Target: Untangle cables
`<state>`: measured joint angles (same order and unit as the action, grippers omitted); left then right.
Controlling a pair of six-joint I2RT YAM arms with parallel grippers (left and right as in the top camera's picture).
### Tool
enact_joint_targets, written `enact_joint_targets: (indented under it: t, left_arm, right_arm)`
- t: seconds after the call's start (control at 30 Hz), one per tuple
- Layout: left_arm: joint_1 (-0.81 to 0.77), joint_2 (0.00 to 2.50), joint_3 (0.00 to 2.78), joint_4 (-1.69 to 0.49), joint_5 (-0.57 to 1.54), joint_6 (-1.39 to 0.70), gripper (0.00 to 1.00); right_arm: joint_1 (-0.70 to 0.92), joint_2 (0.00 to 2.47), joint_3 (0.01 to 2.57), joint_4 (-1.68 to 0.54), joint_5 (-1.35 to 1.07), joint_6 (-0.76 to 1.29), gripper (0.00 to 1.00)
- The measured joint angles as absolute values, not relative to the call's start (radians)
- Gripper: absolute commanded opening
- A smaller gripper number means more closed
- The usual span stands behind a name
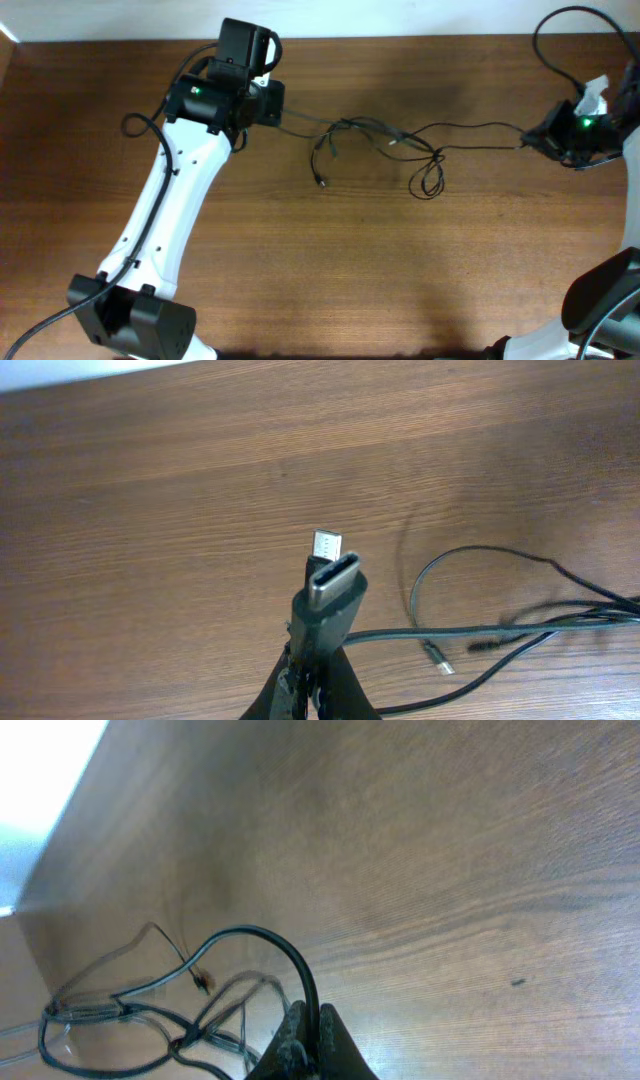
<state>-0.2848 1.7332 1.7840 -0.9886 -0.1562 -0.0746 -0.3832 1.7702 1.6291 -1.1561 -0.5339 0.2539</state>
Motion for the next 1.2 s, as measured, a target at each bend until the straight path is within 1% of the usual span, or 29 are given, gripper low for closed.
enact_joint_targets:
  t: [0.1,0.17,0.2,0.23,0.27,0.3,0.33,0.43,0.53,0.57,0.6,0.63,0.67,0.7,0.73,0.77,0.83,0.9,0.97,1.03,1.13,1.17,1.2]
  left_arm:
    - [-0.200,1.693,1.784,-1.016,-0.170,-0.067,0.00]
    - [-0.176,1.650,1.784,-1.036,-0.152,-0.067,0.00]
    - [-0.172,1.634,1.784,-1.047,-0.138,-0.067,0.04]
    - [-0.169,1.618,1.784,-1.074,-0.104,-0.067,0.26]
    - [-0.169,1.617,1.784,-1.082,-0.086,-0.064,0.58]
    - [-0.168,1.618,1.775,-1.103,-0.057,-0.054,1.00]
    - [-0.168,1.618,1.760,-1.118,-0.032,-0.057,0.99]
    - [-0.166,1.618,1.721,-1.125,0.020,-0.057,0.99]
    - [-0.169,1.618,1.711,-1.145,0.084,-0.012,1.00]
    - [-0.176,1.618,1.711,-1.155,0.118,0.024,0.98]
    - [-0.192,1.618,1.710,-1.163,0.158,0.063,0.93]
    - [-0.222,1.618,1.706,-1.164,0.184,0.088,0.87]
    - [-0.253,1.618,1.695,-1.161,0.201,0.109,0.85]
    - [-0.314,1.618,1.653,-1.147,0.223,0.124,0.85]
    - [-0.336,1.620,1.634,-1.134,0.229,0.124,0.86]
    - [-0.389,1.619,1.555,-1.050,0.236,0.124,0.87]
    - [-0.446,1.628,1.448,-0.946,0.241,0.130,0.89]
    - [-0.505,1.657,1.373,-0.896,0.242,0.170,0.88]
    - [-0.558,1.703,1.356,-0.866,0.244,0.230,0.83]
    - [-0.598,1.768,1.356,-0.838,0.248,0.269,0.75]
    - [-0.603,1.883,1.356,-0.773,0.234,0.268,0.72]
    - [-0.603,1.907,1.355,-0.754,0.222,0.258,0.69]
    - [-0.603,1.929,1.353,-0.731,0.200,0.243,0.63]
  right_arm:
    - [-0.371,1.770,1.629,-1.203,-0.521,0.234,0.04]
    - [-0.357,1.770,1.629,-1.215,-0.558,0.199,0.04]
    - [-0.331,1.770,1.629,-1.232,-0.577,0.174,0.05]
    - [-0.301,1.770,1.629,-1.239,-0.587,0.156,0.17]
    - [-0.263,1.770,1.629,-1.243,-0.592,0.148,0.54]
    - [-0.224,1.770,1.629,-1.241,-0.595,0.140,0.90]
    - [-0.165,1.770,1.629,-1.238,-0.596,0.130,0.99]
    - [-0.071,1.770,1.629,-1.225,-0.542,0.140,0.99]
    - [-0.056,1.770,1.629,-1.204,-0.512,0.159,0.99]
    - [-0.058,1.770,1.629,-1.203,-0.506,0.162,0.99]
    - [-0.059,1.770,1.629,-1.203,-0.503,0.162,0.99]
    - [-0.060,1.770,1.629,-1.203,-0.497,0.163,0.99]
    - [-0.060,1.770,1.629,-1.205,-0.496,0.162,0.99]
    - [-0.060,1.770,1.629,-1.209,-0.494,0.163,0.99]
    - [-0.060,1.770,1.629,-1.212,-0.494,0.163,0.99]
    - [-0.060,1.770,1.629,-1.216,-0.494,0.165,0.99]
    - [-0.060,1.770,1.629,-1.219,-0.493,0.165,0.99]
    - [-0.061,1.770,1.629,-1.218,-0.493,0.166,0.99]
    - [-0.062,1.770,1.629,-1.218,-0.493,0.166,0.99]
    - [-0.062,1.770,1.629,-1.219,-0.493,0.168,0.99]
    - [-0.062,1.770,1.629,-1.218,-0.493,0.170,0.99]
    - [-0.062,1.770,1.629,-1.218,-0.491,0.173,0.99]
    - [-0.063,1.770,1.629,-1.219,-0.485,0.173,0.99]
